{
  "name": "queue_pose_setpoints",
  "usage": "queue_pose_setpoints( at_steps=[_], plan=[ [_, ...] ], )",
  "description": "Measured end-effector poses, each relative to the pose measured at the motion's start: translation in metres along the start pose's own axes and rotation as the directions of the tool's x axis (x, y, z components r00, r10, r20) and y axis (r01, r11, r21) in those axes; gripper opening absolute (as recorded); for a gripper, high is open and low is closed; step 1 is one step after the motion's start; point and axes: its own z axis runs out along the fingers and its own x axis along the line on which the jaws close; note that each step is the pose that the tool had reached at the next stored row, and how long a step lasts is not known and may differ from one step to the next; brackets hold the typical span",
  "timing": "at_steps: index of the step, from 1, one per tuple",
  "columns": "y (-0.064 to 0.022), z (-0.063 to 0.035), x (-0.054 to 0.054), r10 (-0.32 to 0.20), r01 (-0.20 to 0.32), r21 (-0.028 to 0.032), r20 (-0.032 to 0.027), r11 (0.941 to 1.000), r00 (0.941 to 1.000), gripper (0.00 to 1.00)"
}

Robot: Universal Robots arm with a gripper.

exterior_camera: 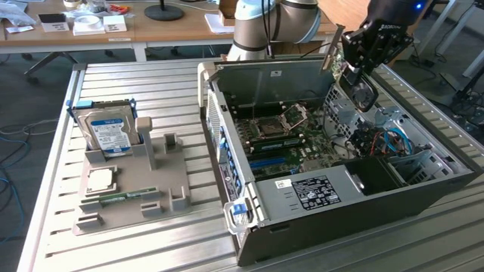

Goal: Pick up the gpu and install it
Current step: 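Pick up the gpu and move the gpu toward the slot, then insert the gpu into the slot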

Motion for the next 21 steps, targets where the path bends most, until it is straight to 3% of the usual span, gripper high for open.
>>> queue_pose_setpoints(
  at_steps=[21],
  plan=[
    [0.0001,0.0001,-0.0032,-0.003,0.003,-0.0001,-0.0001,1.0,1.0,0.27]
  ],
)
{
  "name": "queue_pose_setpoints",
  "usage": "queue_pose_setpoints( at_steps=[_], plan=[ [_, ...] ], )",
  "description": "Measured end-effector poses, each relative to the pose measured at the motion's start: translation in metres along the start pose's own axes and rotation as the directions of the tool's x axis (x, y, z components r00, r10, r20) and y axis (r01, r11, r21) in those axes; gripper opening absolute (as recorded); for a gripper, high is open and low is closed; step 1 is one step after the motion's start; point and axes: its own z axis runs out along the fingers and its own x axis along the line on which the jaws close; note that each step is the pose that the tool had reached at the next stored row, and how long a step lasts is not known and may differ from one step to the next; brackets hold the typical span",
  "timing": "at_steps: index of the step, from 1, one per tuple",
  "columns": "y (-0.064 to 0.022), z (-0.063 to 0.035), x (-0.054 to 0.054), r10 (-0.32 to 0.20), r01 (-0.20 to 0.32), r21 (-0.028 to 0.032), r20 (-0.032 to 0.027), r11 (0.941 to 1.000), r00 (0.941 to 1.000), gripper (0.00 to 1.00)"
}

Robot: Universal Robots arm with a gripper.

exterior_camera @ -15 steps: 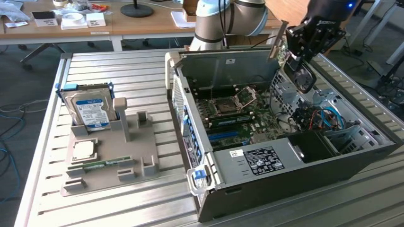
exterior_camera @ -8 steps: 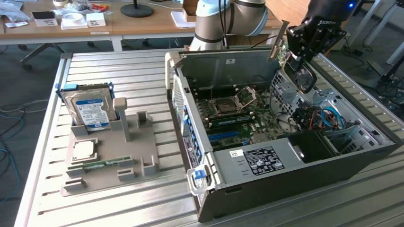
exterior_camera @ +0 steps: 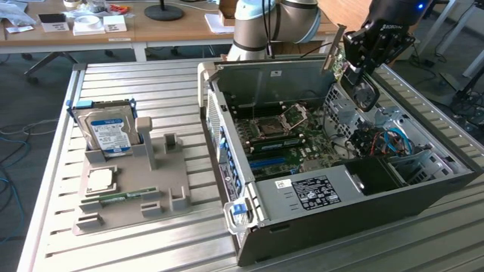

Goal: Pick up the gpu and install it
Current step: 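Insert the gpu into the slot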

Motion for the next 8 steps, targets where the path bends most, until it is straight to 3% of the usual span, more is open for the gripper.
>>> queue_pose_setpoints(
  at_steps=[8],
  plan=[
    [0.0,0.0,0.0002,-0.056,0.056,-0.0013,-0.002,0.9984,0.9984,0.27]
  ],
)
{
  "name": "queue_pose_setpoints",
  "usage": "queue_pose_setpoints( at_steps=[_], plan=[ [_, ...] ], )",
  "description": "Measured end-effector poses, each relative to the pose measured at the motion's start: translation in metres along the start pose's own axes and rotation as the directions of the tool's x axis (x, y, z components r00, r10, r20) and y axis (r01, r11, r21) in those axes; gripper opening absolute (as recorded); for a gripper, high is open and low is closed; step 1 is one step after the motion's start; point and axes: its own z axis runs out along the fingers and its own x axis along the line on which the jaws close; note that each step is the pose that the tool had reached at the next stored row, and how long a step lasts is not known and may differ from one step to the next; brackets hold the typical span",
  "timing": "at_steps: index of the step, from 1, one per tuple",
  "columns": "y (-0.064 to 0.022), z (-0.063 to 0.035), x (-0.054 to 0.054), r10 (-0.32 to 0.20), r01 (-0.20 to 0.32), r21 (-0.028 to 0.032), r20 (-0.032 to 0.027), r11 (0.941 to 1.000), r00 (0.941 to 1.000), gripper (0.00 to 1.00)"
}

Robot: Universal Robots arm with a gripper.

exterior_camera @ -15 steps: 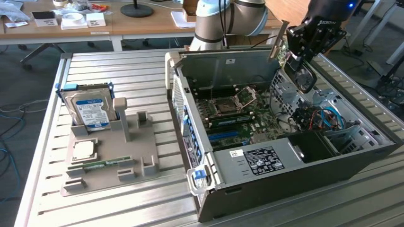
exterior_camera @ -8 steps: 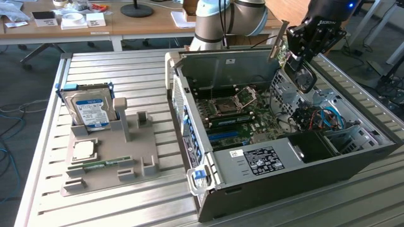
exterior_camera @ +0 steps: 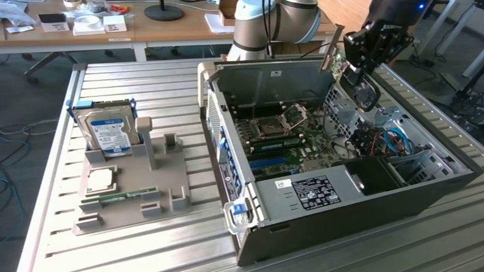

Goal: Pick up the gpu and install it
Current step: 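Insert the gpu into the slot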

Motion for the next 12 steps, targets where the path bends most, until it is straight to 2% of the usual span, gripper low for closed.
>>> queue_pose_setpoints(
  at_steps=[6,9,12],
  plan=[
    [0.0,0.0002,0.0003,-0.076,0.076,-0.0018,-0.0028,0.9971,0.9971,0.27],
    [0.0,0.0003,0.0003,-0.121,0.121,-0.003,-0.0043,0.9926,0.9926,0.27],
    [0.0,0.0004,0.0003,-0.17,0.17,-0.0043,-0.0059,0.9855,0.9855,0.27]
  ],
)
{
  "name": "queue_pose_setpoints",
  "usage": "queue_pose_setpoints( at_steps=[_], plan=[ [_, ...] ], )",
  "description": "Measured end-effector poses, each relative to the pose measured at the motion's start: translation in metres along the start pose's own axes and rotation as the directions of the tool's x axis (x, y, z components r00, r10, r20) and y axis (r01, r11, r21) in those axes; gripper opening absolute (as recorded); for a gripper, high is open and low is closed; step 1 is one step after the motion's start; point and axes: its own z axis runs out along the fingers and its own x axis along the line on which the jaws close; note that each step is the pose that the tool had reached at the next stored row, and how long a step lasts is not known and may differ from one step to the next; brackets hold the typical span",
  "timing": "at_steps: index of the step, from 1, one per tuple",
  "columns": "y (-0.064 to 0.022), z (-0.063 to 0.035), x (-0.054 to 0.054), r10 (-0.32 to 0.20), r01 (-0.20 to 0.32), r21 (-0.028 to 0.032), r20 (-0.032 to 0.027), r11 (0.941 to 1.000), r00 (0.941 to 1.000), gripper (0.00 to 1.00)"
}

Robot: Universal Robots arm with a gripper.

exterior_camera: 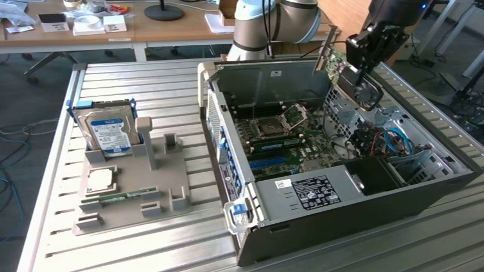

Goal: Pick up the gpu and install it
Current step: 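Insert the gpu into the slot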

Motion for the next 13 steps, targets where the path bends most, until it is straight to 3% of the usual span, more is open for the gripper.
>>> queue_pose_setpoints(
  at_steps=[6,10,13],
  plan=[
    [0.0,0.0001,0.0,-0.108,0.108,-0.0026,-0.0038,0.9942,0.9942,0.27],
    [0.0,0.0001,0.0,-0.18,0.18,-0.0047,-0.0062,0.9836,0.9836,0.27],
    [0.0,0.0001,0.0,-0.233,0.233,-0.0062,-0.0079,0.9725,0.9724,0.27]
  ],
)
